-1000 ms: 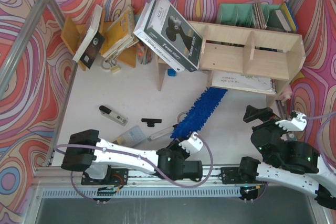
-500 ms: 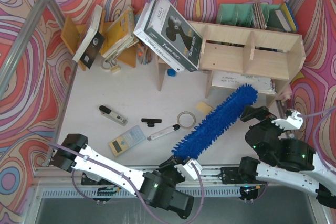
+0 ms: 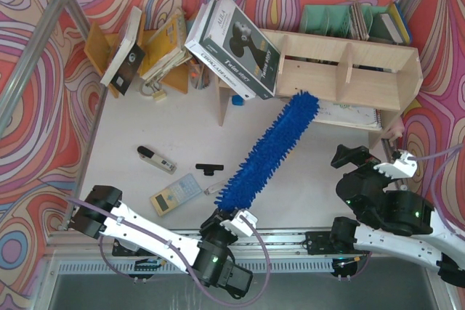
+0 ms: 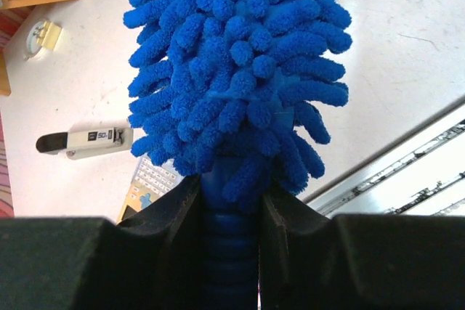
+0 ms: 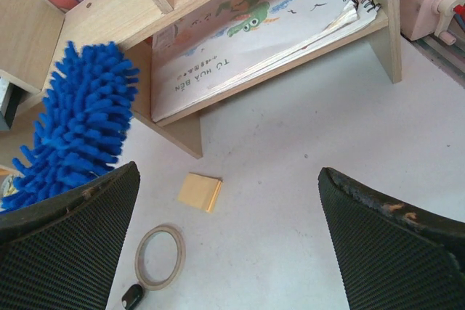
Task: Dust the bookshelf with a duster
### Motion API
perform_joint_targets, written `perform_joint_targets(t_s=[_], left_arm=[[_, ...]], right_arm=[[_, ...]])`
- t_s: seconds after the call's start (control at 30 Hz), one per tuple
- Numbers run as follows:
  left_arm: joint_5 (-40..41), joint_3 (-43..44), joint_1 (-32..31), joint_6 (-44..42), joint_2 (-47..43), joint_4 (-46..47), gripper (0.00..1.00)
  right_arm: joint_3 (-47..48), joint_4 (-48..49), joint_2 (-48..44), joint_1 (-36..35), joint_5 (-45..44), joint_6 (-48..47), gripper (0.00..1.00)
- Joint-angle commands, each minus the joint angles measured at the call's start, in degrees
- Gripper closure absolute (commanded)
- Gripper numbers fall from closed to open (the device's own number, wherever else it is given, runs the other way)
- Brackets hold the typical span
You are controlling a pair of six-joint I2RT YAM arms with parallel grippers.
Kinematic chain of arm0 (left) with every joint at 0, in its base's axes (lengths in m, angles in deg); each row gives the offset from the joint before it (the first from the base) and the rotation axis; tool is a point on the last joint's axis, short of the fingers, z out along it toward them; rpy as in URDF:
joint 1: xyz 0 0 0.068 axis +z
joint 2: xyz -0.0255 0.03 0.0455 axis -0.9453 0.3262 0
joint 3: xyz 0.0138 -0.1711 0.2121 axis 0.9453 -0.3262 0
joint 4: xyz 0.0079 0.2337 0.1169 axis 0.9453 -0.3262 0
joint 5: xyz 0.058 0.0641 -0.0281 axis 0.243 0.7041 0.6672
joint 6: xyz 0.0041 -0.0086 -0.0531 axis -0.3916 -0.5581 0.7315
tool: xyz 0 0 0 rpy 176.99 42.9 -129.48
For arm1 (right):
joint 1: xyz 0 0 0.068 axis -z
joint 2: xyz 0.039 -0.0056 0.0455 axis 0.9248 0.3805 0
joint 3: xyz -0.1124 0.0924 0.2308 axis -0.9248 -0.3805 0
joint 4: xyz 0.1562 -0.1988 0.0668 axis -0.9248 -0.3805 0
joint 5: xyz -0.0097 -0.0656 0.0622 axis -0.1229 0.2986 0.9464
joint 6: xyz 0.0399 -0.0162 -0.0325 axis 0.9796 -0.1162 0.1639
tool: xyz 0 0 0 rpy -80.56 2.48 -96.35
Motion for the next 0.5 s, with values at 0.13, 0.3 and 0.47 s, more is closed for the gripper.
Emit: perform_joint_targets(t_s=[0.13,0.3,0.47], left_arm=[[2.5,-3.1,3.8,4.9,-3.0,-2.8,1.00],[-0.8,-6.4,5.6,-3.7,-5.0,7.3,1.00],[-4.1,-7.2,5.9,-6.8,-3.1,11.4,1.00]], right_arm=[[1.7,-1.8,0.8,-0.5,-0.9,1.2,0.01],[1.3,-2.1,0.2,-0.5,-1.6,1.2,0.01],[0.9,-2.0,-0.4,-0.5,-1.9,1.2,0.01]])
